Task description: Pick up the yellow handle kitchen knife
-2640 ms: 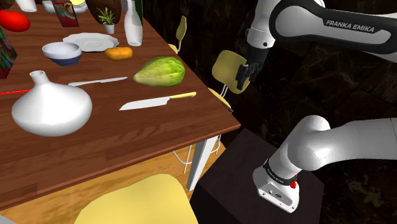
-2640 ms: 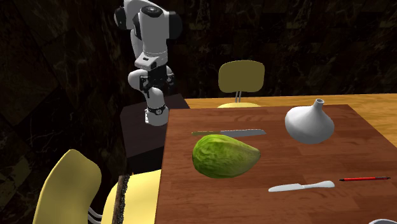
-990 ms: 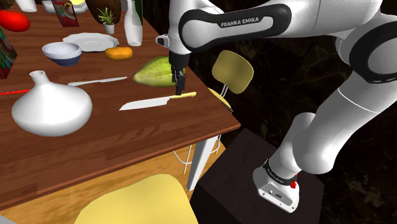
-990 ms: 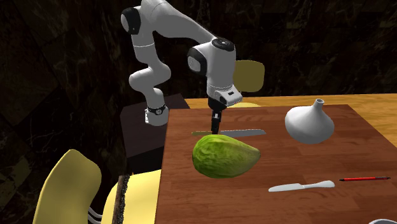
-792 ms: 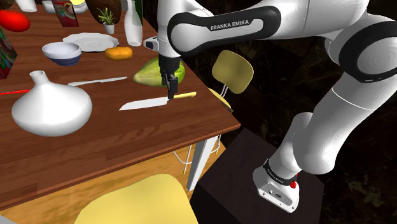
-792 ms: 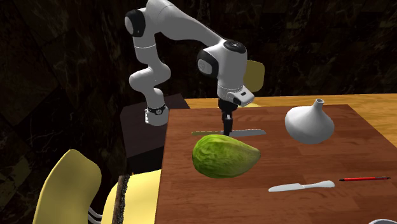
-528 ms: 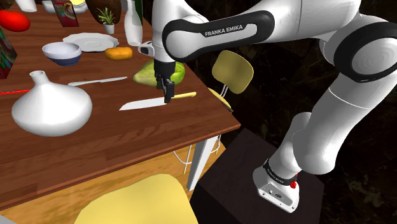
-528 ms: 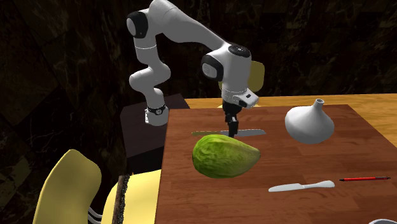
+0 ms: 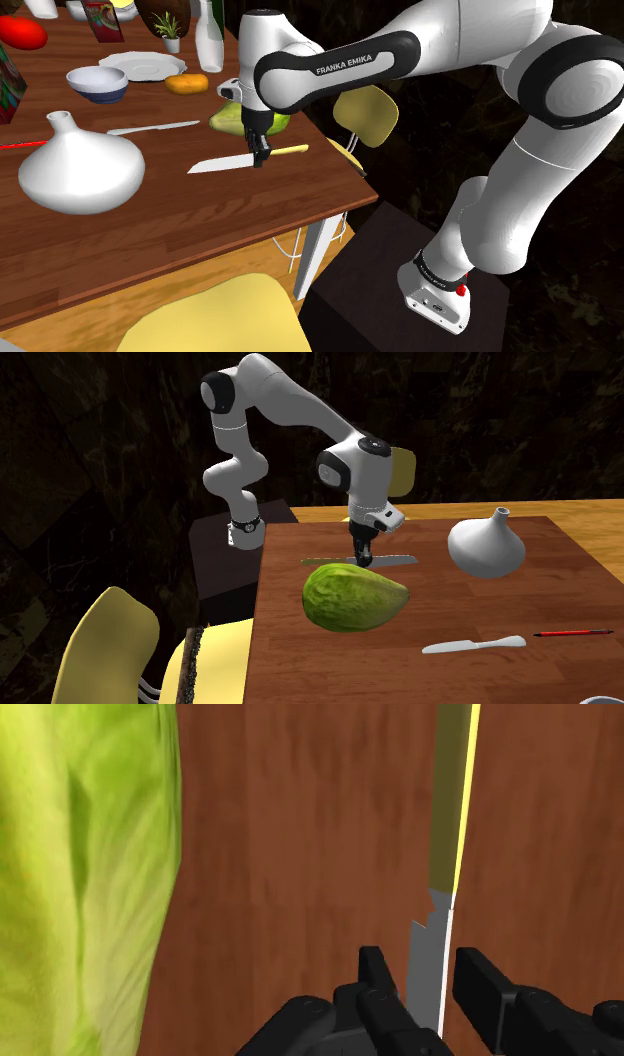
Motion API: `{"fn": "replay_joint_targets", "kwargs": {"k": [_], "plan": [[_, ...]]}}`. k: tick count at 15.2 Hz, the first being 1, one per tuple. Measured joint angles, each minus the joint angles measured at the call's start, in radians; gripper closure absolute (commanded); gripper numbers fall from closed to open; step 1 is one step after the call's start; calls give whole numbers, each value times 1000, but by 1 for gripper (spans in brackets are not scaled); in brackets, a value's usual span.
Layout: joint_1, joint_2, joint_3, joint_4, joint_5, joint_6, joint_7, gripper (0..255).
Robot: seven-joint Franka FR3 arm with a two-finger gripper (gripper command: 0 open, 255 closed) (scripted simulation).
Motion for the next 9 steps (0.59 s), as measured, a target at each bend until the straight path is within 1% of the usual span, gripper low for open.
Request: {"fn": "replay_joint_targets", "kwargs": {"k": [9], "plan": [[0,0,0,5,0,-6,1,255]]}}
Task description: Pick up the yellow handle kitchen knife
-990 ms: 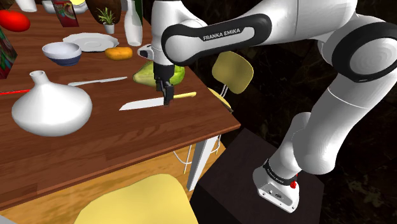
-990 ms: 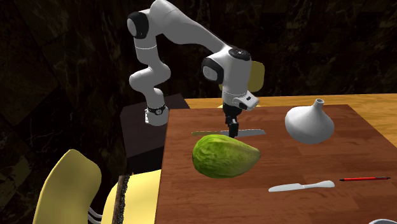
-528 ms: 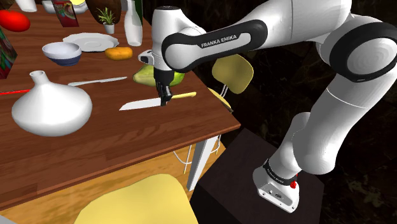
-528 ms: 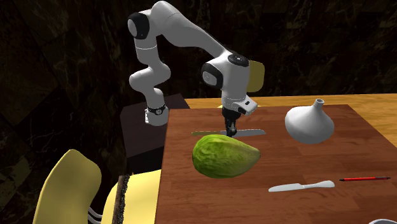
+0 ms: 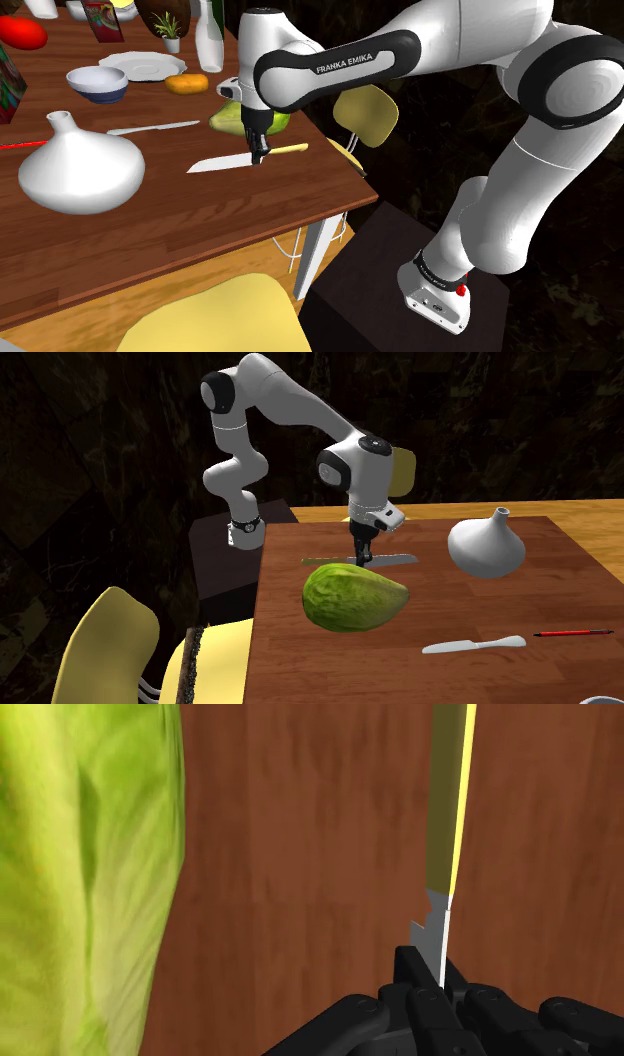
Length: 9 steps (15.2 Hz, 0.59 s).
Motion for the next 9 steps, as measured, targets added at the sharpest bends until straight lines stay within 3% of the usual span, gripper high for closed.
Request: {"fn": "replay_joint_targets", "kwargs": {"k": [9], "plan": [[-1,-28,0,80,2,-108,-2,255]]}}
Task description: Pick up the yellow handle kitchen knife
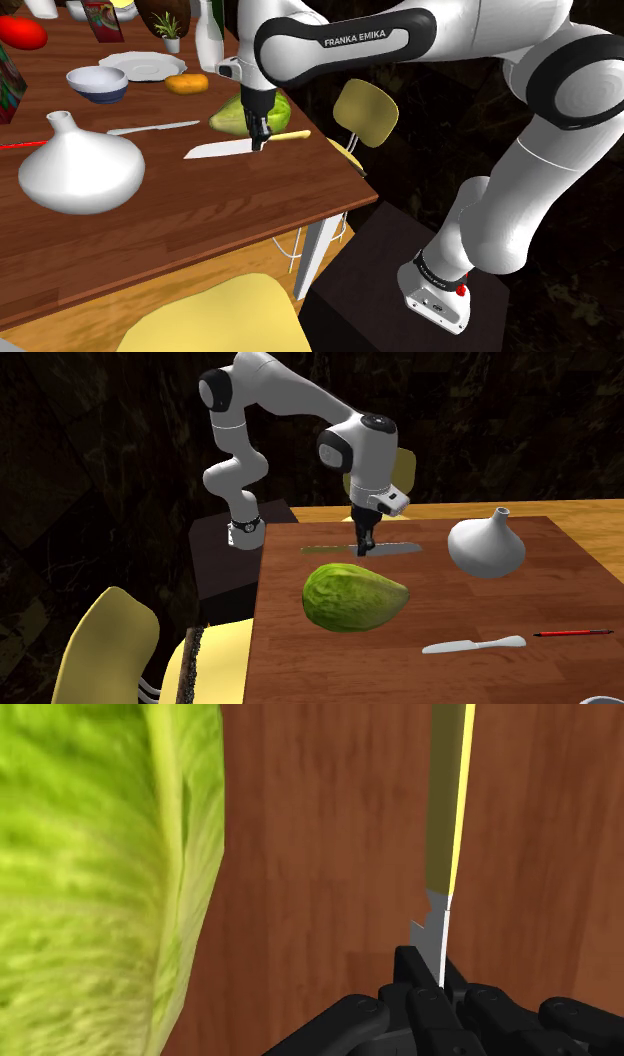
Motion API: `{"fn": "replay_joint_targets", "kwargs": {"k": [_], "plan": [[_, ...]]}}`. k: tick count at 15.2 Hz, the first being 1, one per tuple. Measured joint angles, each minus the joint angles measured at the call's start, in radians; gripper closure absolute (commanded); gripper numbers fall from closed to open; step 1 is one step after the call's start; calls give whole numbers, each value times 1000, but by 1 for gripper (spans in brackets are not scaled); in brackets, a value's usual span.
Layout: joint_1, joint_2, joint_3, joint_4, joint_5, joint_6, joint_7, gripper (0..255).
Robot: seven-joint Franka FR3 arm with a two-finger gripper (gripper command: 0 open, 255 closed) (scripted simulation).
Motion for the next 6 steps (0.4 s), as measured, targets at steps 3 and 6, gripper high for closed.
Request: {"fn": "replay_joint_targets", "kwargs": {"k": [3,6], "plan": [[0,-5,0,36,0,-41,0,255],[0,-10,0,65,1,-75,0,255]]}}
